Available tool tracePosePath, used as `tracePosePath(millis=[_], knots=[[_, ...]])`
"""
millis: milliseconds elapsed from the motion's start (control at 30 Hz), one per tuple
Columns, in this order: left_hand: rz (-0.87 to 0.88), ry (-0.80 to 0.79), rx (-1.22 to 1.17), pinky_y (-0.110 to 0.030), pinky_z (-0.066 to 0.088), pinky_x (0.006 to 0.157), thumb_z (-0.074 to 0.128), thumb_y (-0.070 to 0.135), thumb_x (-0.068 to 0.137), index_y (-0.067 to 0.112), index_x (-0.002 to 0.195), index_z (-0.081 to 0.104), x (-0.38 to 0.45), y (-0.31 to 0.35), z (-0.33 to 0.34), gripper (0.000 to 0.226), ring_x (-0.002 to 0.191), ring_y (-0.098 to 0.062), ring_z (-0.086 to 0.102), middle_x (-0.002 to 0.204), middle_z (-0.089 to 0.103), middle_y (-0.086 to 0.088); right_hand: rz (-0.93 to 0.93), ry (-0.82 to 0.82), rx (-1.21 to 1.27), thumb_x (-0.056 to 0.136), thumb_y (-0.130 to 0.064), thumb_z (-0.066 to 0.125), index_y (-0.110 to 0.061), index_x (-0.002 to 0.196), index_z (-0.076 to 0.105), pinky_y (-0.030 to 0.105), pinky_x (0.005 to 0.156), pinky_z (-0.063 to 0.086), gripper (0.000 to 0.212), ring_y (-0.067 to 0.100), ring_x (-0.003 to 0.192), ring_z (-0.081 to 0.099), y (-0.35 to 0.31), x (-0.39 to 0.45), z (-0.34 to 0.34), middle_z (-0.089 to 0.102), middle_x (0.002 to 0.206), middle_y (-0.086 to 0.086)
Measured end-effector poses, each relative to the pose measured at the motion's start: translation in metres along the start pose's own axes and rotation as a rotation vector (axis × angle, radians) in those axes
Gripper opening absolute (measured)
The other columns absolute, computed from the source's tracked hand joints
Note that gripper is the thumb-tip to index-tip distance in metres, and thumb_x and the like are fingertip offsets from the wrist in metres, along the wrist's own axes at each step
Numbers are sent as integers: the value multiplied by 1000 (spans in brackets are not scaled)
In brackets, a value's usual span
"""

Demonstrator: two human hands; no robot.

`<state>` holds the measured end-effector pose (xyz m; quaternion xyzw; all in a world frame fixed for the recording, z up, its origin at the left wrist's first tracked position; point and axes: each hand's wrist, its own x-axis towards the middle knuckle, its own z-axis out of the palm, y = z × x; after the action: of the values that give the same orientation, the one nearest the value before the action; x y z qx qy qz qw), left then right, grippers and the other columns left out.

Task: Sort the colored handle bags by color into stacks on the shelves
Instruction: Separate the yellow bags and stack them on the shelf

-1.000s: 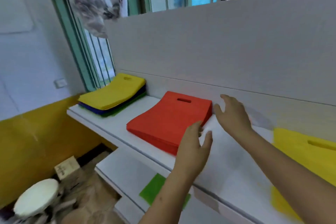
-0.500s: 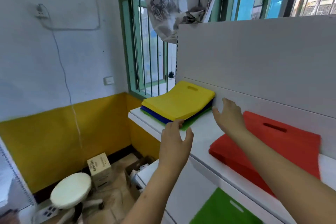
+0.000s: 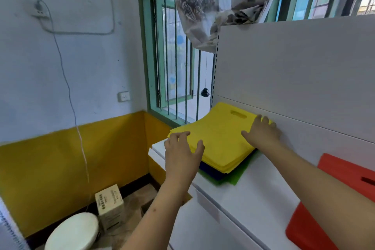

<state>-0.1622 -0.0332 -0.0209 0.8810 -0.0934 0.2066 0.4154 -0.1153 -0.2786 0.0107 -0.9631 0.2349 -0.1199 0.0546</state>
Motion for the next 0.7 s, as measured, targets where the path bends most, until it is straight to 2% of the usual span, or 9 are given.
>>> tracePosePath(millis=[133, 300, 367, 433, 533, 600, 667, 700], knots=[[-38, -46, 200, -43, 35, 107, 48, 57, 94, 18, 147, 38, 62, -22, 19, 67, 139, -27, 22, 150, 33, -6, 66, -4, -169, 91, -58, 51, 2, 152, -1, 51, 114, 24, 100, 44, 143, 16, -7, 33, 17, 3, 159, 23], [-78, -301, 448, -53, 14, 118, 41, 73, 88, 21, 156, 14, 117, -57, 41, 90, 149, -35, 1, 163, 6, -10, 83, 54, -287, 99, -53, 35, 5, 151, 3, 52, 116, 19, 84, 41, 146, 10, -13, 44, 54, 1, 160, 21], [-104, -402, 438, -60, 4, 118, 38, 74, 88, 23, 155, 18, 122, -69, 49, 87, 149, -36, -5, 164, 2, -8, 70, 83, -311, 101, -49, 34, 7, 151, 6, 50, 117, 19, 79, 38, 146, 13, -15, 42, 59, 5, 160, 21], [-61, -423, 466, -64, -2, 115, 35, 71, 91, 26, 152, 28, 125, -73, 56, 76, 149, -35, -8, 164, 4, -5, 24, 104, -315, 103, -39, 36, 6, 150, 15, 45, 118, 17, 68, 34, 146, 18, -16, 42, 60, 16, 159, 19], [128, -447, 569, -65, -5, 114, 34, 56, 99, 33, 140, 48, 127, -63, 54, 49, 150, -31, -8, 164, 7, -1, -101, 164, -400, 101, -18, 37, -1, 141, 41, 40, 117, 21, 44, 30, 139, 33, -19, 38, 65, 38, 150, 16], [245, -443, 553, -63, -10, 114, 39, 45, 100, 34, 130, 59, 131, -56, 50, 37, 151, -27, -5, 164, 12, 1, -112, 154, -389, 101, -18, 37, -10, 137, 47, 38, 112, 28, 39, 28, 134, 38, -20, 30, 60, 43, 147, 11], [312, -436, 379, -55, -5, 119, 43, 34, 100, 26, 131, 59, 132, -52, 46, 36, 151, -23, 6, 162, 18, -1, -86, 171, -300, 103, -26, 36, -17, 141, 47, 39, 104, 35, 40, 30, 133, 41, -19, 20, 49, 38, 152, 10], [292, -458, 186, -49, 6, 122, 43, 30, 101, 19, 137, 55, 129, -49, 43, 39, 150, -22, 15, 162, 21, -2, -38, 203, -213, 104, -29, 35, -19, 141, 47, 39, 98, 40, 40, 33, 128, 46, -17, 11, 40, 38, 151, 12]])
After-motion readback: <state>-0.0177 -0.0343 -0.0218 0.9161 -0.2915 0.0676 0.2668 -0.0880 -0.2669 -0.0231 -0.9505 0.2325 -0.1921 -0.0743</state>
